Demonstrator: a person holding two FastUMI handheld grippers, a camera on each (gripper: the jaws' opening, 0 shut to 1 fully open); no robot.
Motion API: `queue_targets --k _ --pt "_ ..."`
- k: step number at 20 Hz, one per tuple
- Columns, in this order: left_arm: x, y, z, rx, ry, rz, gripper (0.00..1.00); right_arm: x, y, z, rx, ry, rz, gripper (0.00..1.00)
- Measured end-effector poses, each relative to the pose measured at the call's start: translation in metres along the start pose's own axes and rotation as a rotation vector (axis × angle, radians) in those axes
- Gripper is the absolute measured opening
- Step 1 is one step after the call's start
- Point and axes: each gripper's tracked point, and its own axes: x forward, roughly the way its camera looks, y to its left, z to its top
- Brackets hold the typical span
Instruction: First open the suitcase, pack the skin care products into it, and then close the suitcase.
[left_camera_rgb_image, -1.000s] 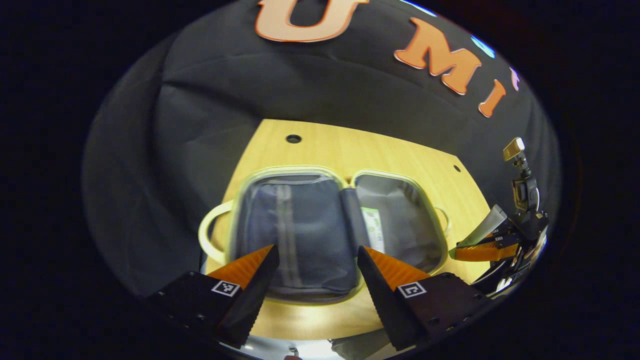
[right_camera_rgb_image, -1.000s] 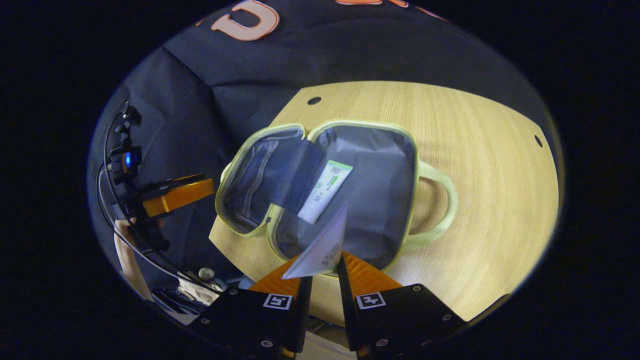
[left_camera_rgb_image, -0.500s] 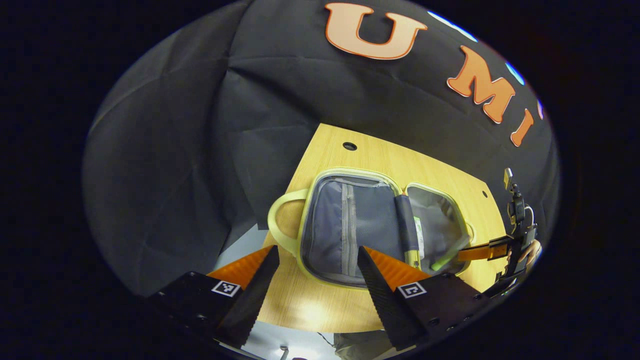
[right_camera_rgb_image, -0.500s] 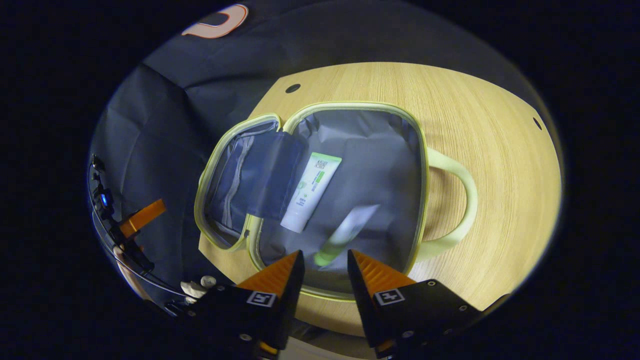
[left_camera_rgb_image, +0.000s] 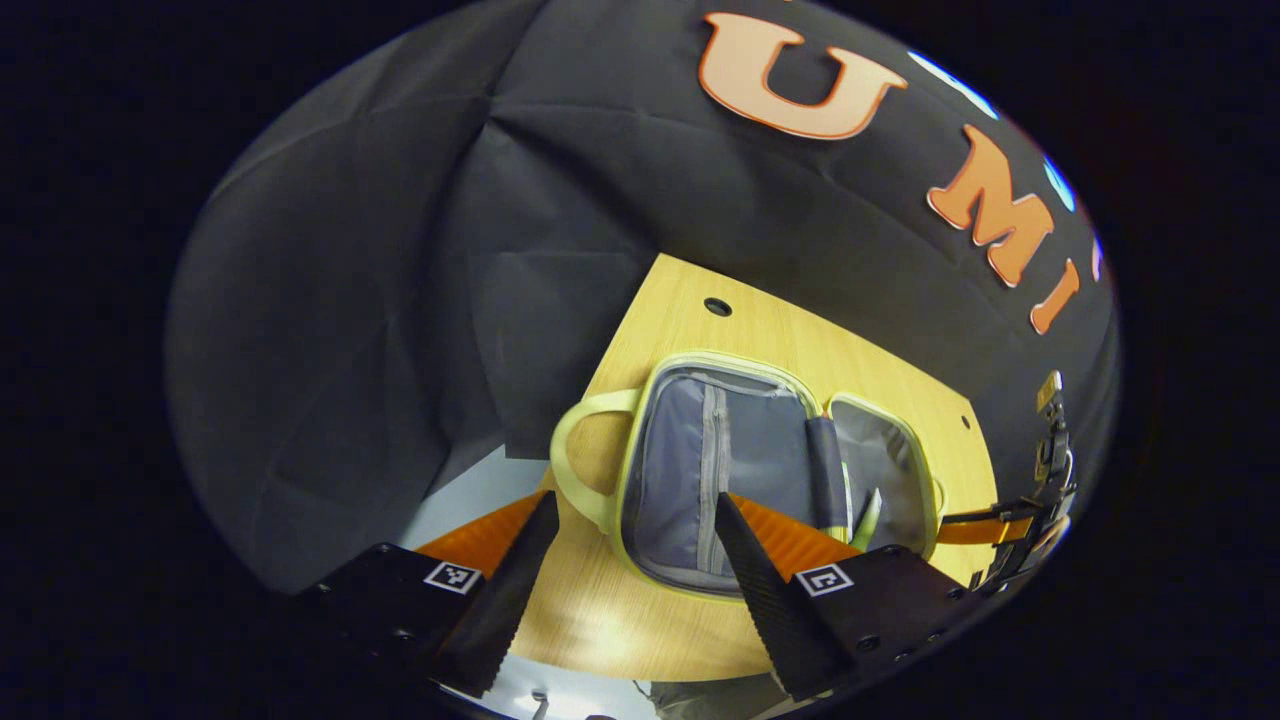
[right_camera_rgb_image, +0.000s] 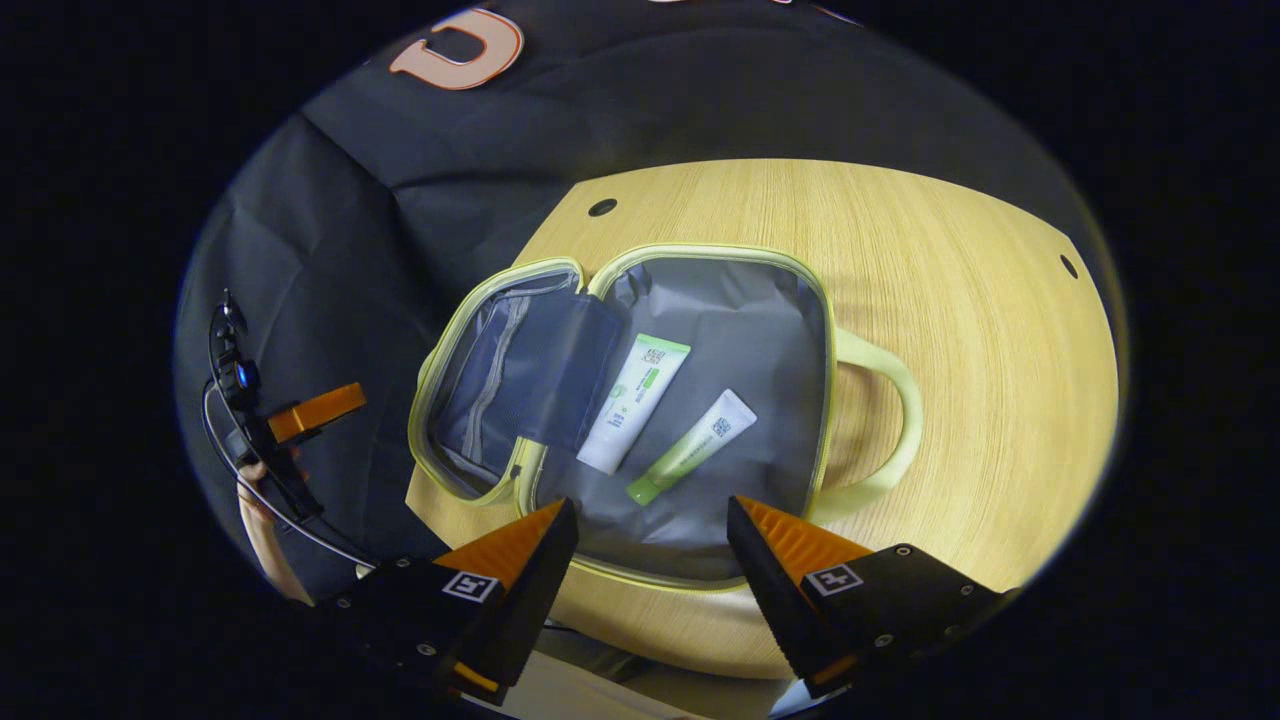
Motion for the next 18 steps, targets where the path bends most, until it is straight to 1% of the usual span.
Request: queue_targets --k 3,6,8,10,12,14,16,18 --pt "0.021 0.017 0.006 -0.096 0.000 -0.039 0.98 -0.008 -0.001 0.003 0.004 -0.017 -0.009 0.96" --pt "0.044 0.050 0.008 -0.154 0.013 -0.010 0.98 -0.012 -0.003 0.002 0.017 -0.018 -0.010 0.96" --pt "0.061 0.054 0.006 -0.220 0.025 -0.057 0.98 -0.013 -0.009 0.003 0.036 -0.020 -0.024 0.96" --pt "0.078 0.053 0.003 -0.326 0.046 -0.114 0.98 -0.016 -0.013 0.003 0.052 -0.019 -0.030 0.96" --pt "0.098 0.050 0.002 -0.443 0.038 -0.166 0.98 -0.016 -0.022 0.006 0.060 -0.033 -0.057 0.96" --pt "0.114 0.053 -0.003 -0.533 0.045 -0.194 0.98 -0.017 -0.029 0.008 0.075 -0.036 -0.075 0.96" --pt "0.126 0.058 -0.005 -0.580 0.052 -0.204 0.98 -0.018 -0.033 0.009 0.093 -0.037 -0.082 0.96" --pt "0.136 0.057 -0.004 -0.608 0.054 -0.218 0.96 -0.021 -0.044 0.008 0.103 -0.037 -0.103 0.96"
